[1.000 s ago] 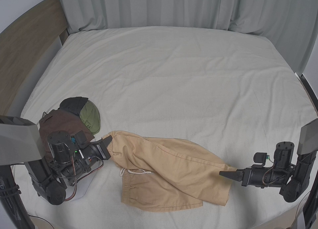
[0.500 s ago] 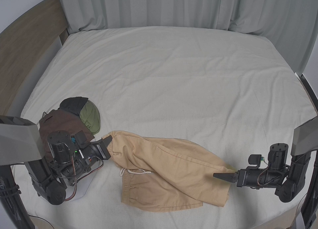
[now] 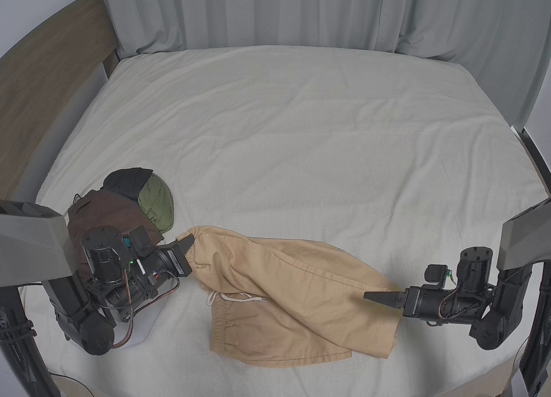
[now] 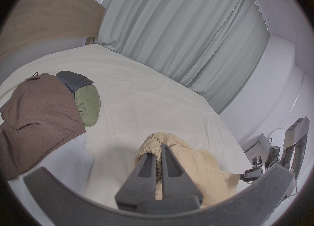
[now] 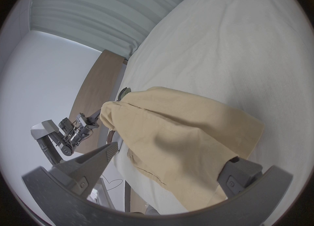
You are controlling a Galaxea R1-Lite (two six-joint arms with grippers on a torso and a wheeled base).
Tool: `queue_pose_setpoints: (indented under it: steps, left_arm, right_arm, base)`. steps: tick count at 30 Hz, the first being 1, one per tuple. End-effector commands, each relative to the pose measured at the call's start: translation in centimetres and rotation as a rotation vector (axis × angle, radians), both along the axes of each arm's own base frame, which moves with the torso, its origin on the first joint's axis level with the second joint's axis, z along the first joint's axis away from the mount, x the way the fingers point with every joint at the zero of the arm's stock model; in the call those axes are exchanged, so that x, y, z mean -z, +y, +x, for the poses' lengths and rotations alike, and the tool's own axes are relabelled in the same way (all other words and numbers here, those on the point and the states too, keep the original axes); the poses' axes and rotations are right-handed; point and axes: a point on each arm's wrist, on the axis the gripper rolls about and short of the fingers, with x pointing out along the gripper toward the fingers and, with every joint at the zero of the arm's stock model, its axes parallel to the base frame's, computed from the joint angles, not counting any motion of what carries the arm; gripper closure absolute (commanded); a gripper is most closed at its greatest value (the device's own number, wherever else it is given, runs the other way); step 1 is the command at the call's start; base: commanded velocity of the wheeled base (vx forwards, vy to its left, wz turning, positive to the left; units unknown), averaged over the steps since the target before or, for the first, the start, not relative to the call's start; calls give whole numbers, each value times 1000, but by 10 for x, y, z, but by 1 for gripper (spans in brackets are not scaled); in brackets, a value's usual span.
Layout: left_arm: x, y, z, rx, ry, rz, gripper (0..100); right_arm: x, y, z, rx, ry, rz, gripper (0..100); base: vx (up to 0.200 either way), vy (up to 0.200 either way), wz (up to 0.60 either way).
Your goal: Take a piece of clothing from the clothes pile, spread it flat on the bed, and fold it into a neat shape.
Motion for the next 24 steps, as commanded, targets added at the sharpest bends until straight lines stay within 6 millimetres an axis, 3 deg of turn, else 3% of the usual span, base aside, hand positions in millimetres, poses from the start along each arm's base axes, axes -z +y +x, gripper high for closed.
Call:
queue_pose_setpoints:
  steps: [1, 13, 14, 24]
  left_arm:
    - [-1, 0, 0, -2, -2, -1, 100]
    - [-1, 0, 0, -2, -5, -2, 100]
    - [-1, 1, 0, -3, -5, -2, 100]
    - [-5, -1, 6, -5, -30, -15, 100]
  right_arm:
    - [6, 5, 2, 1, 16, -6, 0]
    - [9, 10, 5, 8, 17, -12, 0]
    - [9, 10, 5, 8, 18, -12, 100]
    - [0, 10, 6, 27, -21, -11, 100]
  base:
    - [0, 0, 0]
    - [0, 0, 0]
    - [0, 0, 0]
    - [0, 0, 0]
